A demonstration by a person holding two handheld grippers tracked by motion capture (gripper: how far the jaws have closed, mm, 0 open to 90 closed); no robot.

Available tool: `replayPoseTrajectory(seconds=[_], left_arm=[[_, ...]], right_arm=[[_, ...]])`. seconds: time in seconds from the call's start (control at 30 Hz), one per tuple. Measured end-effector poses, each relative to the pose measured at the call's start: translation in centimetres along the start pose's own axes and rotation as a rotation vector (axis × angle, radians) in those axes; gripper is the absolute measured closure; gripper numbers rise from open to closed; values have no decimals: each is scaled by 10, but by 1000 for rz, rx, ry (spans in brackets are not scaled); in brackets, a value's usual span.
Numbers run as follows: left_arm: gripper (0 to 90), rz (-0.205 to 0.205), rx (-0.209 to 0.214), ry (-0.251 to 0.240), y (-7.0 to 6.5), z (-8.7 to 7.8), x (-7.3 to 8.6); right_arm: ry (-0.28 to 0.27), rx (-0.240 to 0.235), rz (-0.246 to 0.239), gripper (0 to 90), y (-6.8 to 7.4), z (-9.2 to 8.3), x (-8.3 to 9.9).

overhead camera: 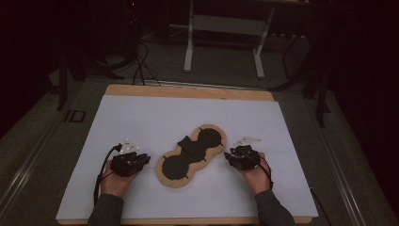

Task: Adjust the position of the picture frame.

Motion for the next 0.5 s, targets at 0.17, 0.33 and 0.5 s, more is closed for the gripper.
replayPoseTrajectory(seconds=[0.17, 0.33, 0.5], left_arm=[[887, 0, 15, 13, -1, 3, 0], [898, 3, 27, 20, -4, 8, -1], [898, -18, 56, -8, -3, 11, -4]], right_arm=[[8, -11, -9, 704, 2, 4, -2], [9, 2, -39, 834, 4, 7, -2], [35, 15, -53, 884, 4, 12, -1]])
Point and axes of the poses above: each handheld gripper's, and its own axes: z roughly forward along the jaws, x roughly out of its underside, y roughly to its left, the point moved 3 cm from there along z, roughly forward along the jaws, and after that the axes turned 7 degrees about -y, right-handed, at the moved point
